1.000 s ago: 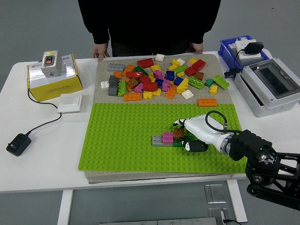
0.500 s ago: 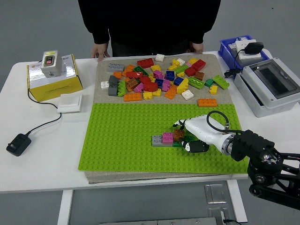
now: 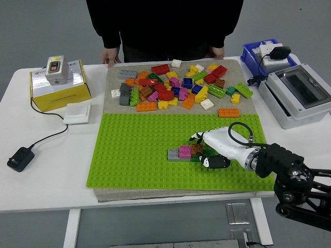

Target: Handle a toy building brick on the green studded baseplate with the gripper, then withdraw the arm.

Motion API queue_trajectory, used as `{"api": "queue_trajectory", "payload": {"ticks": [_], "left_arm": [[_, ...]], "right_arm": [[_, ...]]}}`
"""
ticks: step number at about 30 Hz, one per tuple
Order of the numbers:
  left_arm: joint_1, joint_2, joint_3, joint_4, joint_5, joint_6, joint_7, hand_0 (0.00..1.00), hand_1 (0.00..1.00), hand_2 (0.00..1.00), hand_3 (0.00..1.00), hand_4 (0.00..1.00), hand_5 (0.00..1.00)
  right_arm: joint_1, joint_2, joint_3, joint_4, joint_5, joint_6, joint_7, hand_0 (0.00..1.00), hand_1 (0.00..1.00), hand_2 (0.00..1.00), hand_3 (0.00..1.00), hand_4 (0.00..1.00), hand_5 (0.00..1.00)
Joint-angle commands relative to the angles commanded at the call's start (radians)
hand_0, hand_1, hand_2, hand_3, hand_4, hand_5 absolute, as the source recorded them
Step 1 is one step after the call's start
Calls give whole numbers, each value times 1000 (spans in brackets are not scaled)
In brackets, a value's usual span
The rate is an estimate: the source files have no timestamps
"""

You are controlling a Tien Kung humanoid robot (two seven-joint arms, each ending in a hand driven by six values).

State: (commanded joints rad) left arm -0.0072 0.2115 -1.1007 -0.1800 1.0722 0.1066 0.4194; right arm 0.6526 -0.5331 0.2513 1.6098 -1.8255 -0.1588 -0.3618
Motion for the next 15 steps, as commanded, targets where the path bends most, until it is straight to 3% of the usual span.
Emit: {"api": "queue_trajectory", "payload": {"ticks": [15], "left_arm": [[0,-1,-2,0,4,1,-1,639,599,556,601,159,585]], "right_arm": [[-6,-4,3,7,-2,-4,2,130,178,715,808,438,366]]}}
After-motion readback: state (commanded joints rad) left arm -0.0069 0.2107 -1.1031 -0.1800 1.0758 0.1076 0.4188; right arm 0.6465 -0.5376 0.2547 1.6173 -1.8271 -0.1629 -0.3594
